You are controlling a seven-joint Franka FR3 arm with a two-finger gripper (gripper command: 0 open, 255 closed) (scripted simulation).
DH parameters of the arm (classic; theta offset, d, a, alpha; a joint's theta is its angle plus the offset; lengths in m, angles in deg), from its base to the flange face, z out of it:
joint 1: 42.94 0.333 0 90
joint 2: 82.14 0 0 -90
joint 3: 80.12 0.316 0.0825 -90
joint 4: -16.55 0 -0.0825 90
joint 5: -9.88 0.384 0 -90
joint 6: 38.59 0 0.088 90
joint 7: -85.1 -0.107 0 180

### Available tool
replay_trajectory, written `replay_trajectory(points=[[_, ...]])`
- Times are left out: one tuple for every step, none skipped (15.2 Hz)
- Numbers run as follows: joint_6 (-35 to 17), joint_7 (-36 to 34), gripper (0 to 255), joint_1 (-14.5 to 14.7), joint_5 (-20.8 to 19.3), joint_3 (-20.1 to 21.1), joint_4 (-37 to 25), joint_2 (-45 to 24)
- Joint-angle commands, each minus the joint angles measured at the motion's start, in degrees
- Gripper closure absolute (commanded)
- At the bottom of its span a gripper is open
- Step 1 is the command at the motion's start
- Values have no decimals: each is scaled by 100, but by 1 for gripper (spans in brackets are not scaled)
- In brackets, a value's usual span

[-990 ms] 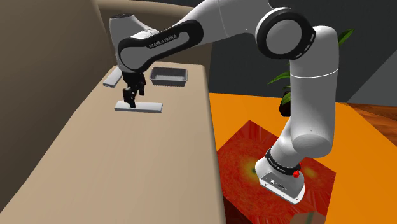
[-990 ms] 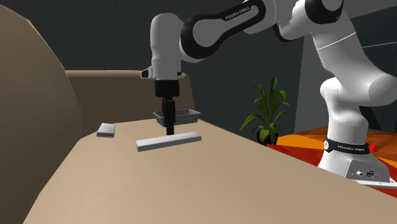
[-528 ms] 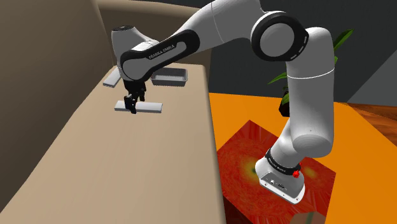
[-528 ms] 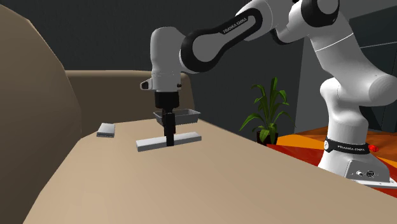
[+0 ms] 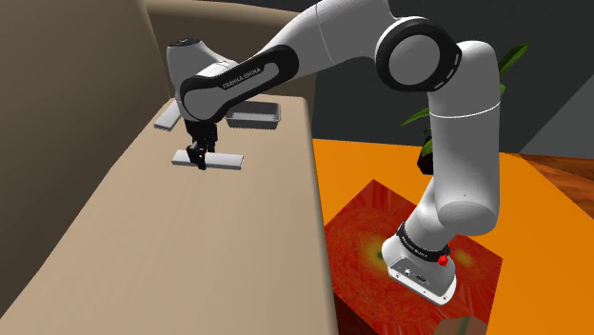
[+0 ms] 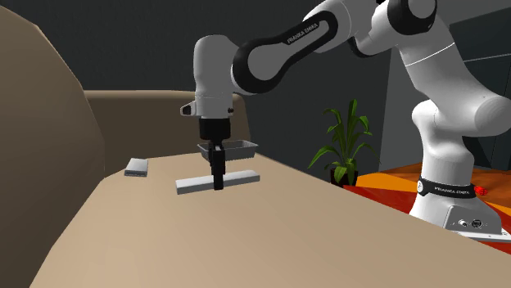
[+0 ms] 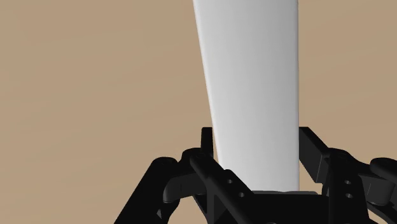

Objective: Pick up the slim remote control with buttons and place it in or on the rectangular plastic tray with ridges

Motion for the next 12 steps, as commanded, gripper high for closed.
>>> replay_trajectory(points=[[0, 0, 255, -1, 0, -1, 3, -3], [1, 1, 255, -1, 0, -1, 2, -4], [3, 1, 255, -1, 0, -1, -1, -4], [2, 1, 255, -1, 0, -1, 0, -5], [1, 1, 255, -1, 0, -2, 1, -5], [-1, 2, 255, -2, 0, -2, 4, -4], [-2, 1, 255, -1, 0, -2, 3, -6], [-1, 0, 255, -1, -1, -1, 2, -6], [59, 6, 255, -4, 10, 5, -23, 30], [119, 13, 255, -7, 20, 11, -50, 64], [180, 19, 255, -10, 30, 16, -78, 97], [242, 25, 255, -12, 39, 21, -111, 128]])
